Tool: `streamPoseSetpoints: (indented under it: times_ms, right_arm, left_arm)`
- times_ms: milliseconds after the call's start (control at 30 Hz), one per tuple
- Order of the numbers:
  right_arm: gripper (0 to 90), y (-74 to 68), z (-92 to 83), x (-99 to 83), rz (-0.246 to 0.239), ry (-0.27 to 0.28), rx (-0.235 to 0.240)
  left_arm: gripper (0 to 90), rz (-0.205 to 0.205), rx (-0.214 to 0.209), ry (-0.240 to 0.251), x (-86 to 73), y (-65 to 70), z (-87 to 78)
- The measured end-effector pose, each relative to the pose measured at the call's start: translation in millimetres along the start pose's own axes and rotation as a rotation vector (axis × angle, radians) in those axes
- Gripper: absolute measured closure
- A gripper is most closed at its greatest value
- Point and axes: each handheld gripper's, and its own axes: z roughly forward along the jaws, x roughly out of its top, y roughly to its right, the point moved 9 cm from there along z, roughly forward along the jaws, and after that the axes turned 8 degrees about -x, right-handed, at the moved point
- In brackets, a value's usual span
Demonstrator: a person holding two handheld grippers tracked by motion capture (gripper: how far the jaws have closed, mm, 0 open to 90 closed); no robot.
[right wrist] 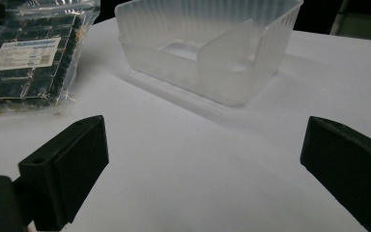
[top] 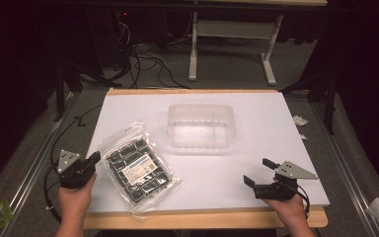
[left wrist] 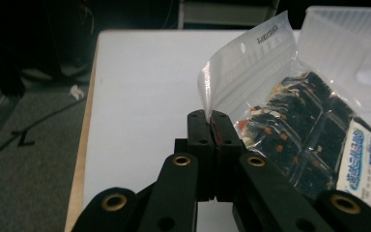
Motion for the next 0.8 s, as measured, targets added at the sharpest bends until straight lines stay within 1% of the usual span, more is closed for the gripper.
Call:
streamPoseSetpoints:
  times_ms: [33,67,133,233,300,333,367,400,433,467,567,600,633,667,700,733,767,800]
  right_arm:
    - [3.2,-2.0,0.0,1.1,-0.003,0.003,0.004]
    - [3.2,-2.0,0.0,1.1,-0.003,0.003,0.004]
    - [3.4,-7.5,0.8,3.6,-0.016,0.008,0.021]
    - [3.3,-14.8,3.2,5.9,-0.014,0.001,0.043]
    - [3.3,-20.3,6.4,8.3,-0.023,-0.005,0.052]
    - [3.3,-20.3,6.4,8.3,-0.023,-0.005,0.052]
    - [3.3,-27.3,10.9,11.0,-0.023,-0.009,0.071]
    - [3.3,-31.1,13.8,12.1,-0.026,-0.011,0.076]
    - [3.3,-35.5,16.6,13.4,-0.019,-0.017,0.089]
    - [3.4,-39.9,20.0,15.3,-0.015,-0.018,0.102]
    - [3.8,-53.5,30.1,21.3,-0.021,-0.026,0.132]
    - [3.8,-53.5,30.1,21.3,-0.021,-0.026,0.132]
    - [4.3,-62.4,37.0,25.5,-0.031,-0.030,0.151]
    - [4.3,-62.4,37.0,25.5,-0.031,-0.030,0.151]
    - [5.0,-71.0,44.1,31.4,-0.034,-0.023,0.169]
    - [5.6,-74.8,47.8,34.4,-0.029,-0.022,0.180]
    - [6.3,-79.0,51.8,37.7,-0.022,-0.022,0.196]
    - [6.9,-83.2,55.8,40.8,-0.016,-0.022,0.207]
  left_arm:
    - [89.5,0.022,-0.006,0.026,7.3,6.3,-5.3]
    - [89.5,0.022,-0.006,0.026,7.3,6.3,-5.3]
    - [89.5,0.065,-0.013,0.067,18.9,17.9,-12.1]
    - [89.5,0.092,-0.026,0.103,29.2,28.7,-18.0]
    - [89.5,0.109,-0.031,0.124,34.9,35.7,-21.7]
    - [89.5,0.109,-0.031,0.124,34.9,35.7,-21.7]
    - [89.5,0.125,-0.039,0.143,40.0,43.0,-24.4]
    - [89.5,0.125,-0.039,0.143,40.0,43.0,-24.4]
    - [89.4,0.140,-0.052,0.156,45.0,50.1,-27.6]
    - [89.4,0.148,-0.057,0.164,47.7,53.8,-29.0]
    - [89.4,0.177,-0.075,0.187,54.9,65.7,-32.0]
    - [89.4,0.177,-0.075,0.187,54.9,65.7,-32.0]
    - [89.4,0.192,-0.089,0.201,59.1,73.4,-33.3]
    - [89.4,0.192,-0.089,0.201,59.1,73.4,-33.3]
    - [89.4,0.204,-0.106,0.215,62.8,81.6,-34.0]
    - [89.4,0.204,-0.106,0.215,62.8,81.6,-34.0]
    - [89.4,0.219,-0.121,0.226,66.4,89.5,-35.1]
    - [89.4,0.224,-0.130,0.232,68.1,93.4,-36.0]
